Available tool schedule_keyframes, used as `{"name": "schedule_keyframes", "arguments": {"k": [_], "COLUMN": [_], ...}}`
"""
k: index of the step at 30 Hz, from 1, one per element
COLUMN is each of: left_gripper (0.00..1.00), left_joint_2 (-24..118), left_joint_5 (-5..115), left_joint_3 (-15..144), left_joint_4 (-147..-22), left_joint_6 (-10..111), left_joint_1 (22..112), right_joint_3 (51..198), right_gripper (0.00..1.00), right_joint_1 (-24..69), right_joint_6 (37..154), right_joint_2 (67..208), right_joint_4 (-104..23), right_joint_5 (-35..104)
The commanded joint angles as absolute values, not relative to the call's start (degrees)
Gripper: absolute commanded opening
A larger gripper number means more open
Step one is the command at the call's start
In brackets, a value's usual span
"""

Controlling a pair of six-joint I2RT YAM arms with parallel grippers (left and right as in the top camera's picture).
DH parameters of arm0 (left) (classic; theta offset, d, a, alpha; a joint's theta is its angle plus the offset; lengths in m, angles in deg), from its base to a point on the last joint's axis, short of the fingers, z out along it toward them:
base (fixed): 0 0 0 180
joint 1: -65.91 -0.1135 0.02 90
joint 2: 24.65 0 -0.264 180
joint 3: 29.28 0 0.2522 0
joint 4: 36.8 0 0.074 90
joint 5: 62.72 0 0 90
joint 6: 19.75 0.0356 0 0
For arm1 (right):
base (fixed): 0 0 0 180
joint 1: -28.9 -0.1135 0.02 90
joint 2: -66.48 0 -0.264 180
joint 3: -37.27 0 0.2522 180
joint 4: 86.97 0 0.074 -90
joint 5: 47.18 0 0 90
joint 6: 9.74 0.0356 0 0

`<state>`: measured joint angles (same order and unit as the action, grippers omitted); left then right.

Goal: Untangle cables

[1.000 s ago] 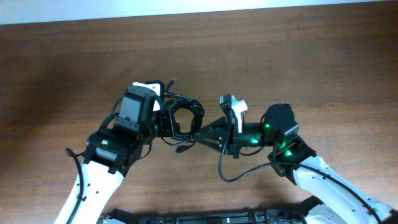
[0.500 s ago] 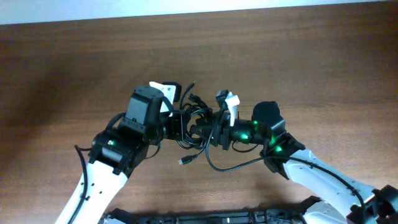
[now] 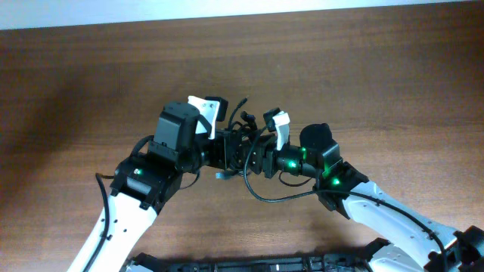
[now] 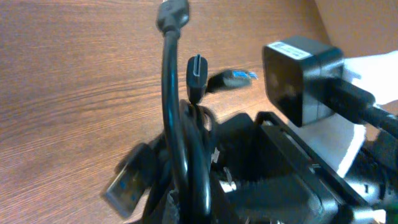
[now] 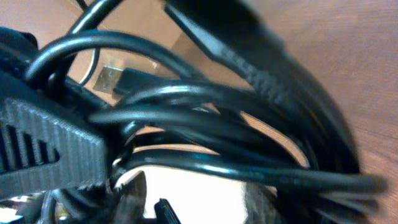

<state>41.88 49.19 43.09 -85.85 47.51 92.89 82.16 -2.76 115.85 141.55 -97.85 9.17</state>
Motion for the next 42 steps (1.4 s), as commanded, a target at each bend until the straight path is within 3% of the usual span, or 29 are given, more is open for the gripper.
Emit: {"name": "schedule_keyframes", "arguments": {"k": [1, 4, 8, 9, 12, 15, 17, 18, 24, 30, 35, 42], "left_gripper": [0.00, 0.00, 0.00, 0.00, 0.00, 0.00, 0.00, 0.00, 0.00, 0.00, 0.00, 0.00], "left_joint_2": [40.6, 40.6, 40.6, 40.6, 40.7, 40.7, 40.7, 40.7, 40.7, 40.7, 40.7, 40.7], "left_joint_5": [51.8, 48.2, 48.2, 48.2, 47.8, 47.8, 47.8, 47.8, 47.8, 47.9, 48.9, 45.3], "left_joint_3": [44.5, 44.5, 44.5, 44.5, 44.5, 44.5, 44.5, 44.5, 44.5, 44.5, 44.5, 44.5], "left_joint_4": [-84.2, -84.0, -84.0, -84.0, -84.1, -84.7, -85.7, -86.1, -86.2, -86.2, -86.1, -84.0], "left_joint_6": [47.1, 42.1, 26.0, 21.8, 19.5, 19.5, 19.5, 19.5, 19.5, 14.2, 6.7, 4.3], "left_joint_1": [93.1, 88.5, 80.8, 79.6, 79.4, 79.5, 79.8, 79.8, 82.1, 82.7, 83.1, 83.1], "right_joint_3": [81.3, 81.3, 81.3, 81.3, 81.3, 81.3, 81.3, 81.3, 81.3, 81.3, 81.2, 81.2], "right_gripper": [0.61, 0.77, 0.79, 0.77, 0.55, 0.53, 0.40, 0.37, 0.34, 0.04, 0.04, 0.04], "right_joint_1": [1.5, 9.3, 10.8, 9.7, 5.5, 0.0, -1.9, -2.3, -2.3, -2.3, -2.3, -7.1], "right_joint_6": [118.5, 118.5, 118.5, 118.5, 118.5, 120.7, 123.3, 124.3, 125.8, 126.2, 126.1, 116.8], "right_joint_2": [141.0, 137.1, 135.9, 136.0, 136.0, 136.1, 136.1, 136.1, 136.2, 137.7, 138.3, 138.3], "right_joint_4": [-96.5, -95.1, -89.1, -86.7, -86.7, -87.6, -87.6, -87.7, -90.9, -90.8, -90.0, -77.3], "right_joint_5": [7.4, -4.2, -4.1, -2.9, -2.5, 5.3, 10.6, 11.5, 11.6, 11.6, 11.6, 8.0]}}
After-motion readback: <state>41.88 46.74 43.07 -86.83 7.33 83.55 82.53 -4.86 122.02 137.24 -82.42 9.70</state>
